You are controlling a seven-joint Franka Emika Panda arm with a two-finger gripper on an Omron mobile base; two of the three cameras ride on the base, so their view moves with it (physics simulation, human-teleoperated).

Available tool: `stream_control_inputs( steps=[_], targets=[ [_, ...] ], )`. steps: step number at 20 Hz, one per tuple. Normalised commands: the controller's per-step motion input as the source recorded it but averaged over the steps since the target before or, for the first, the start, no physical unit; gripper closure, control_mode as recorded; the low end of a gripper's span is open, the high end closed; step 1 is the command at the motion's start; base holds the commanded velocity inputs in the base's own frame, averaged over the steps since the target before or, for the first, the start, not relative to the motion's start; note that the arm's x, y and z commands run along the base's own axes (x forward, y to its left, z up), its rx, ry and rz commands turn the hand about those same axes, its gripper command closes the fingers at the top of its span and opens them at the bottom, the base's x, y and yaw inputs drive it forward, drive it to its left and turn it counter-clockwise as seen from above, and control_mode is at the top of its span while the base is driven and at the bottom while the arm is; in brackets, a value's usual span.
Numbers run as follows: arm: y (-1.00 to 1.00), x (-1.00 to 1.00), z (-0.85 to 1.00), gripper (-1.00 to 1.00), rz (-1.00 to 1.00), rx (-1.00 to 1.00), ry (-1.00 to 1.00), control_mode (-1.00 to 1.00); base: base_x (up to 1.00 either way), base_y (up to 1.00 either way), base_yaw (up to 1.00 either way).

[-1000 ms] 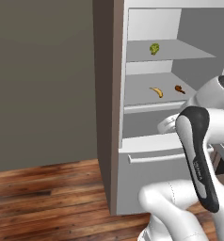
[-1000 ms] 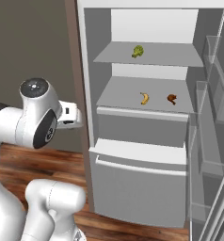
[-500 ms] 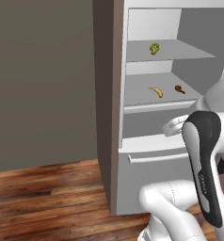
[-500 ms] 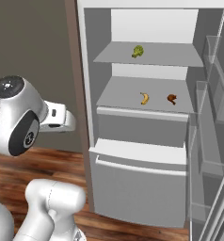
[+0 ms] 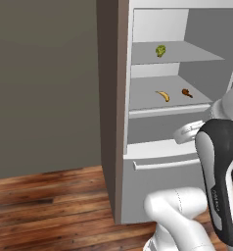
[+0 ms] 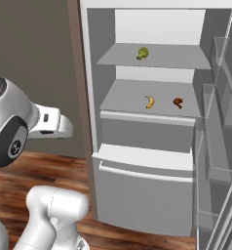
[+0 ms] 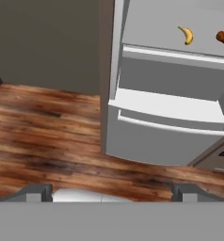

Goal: Open the fridge, remove the banana, broccoli, and chicken drumstick, and place them on any counter.

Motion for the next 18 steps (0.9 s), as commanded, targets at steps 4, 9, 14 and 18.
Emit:
stream_control_inputs(
  steps=[4, 9, 14, 18],
  targets=[
    [0.0, 0.0, 0.0, -1.0, 0.0, 0.0, 0.0, -1.0, 0.0, 0.0, 0.0],
    [0.0, 0.0, 0.0, -1.0, 0.0, 0.01, 0.0, -1.0, 0.0, 0.0, 0.0],
    [-0.1, -0.03, 0.0, -1.0, -0.05, 0.01, 0.02, 1.0, -0.01, -0.06, -0.04],
    [0.0, 0.0, 0.0, -1.0, 0.0, 0.0, 0.0, 1.0, -0.02, -0.3, -0.24]
  ],
)
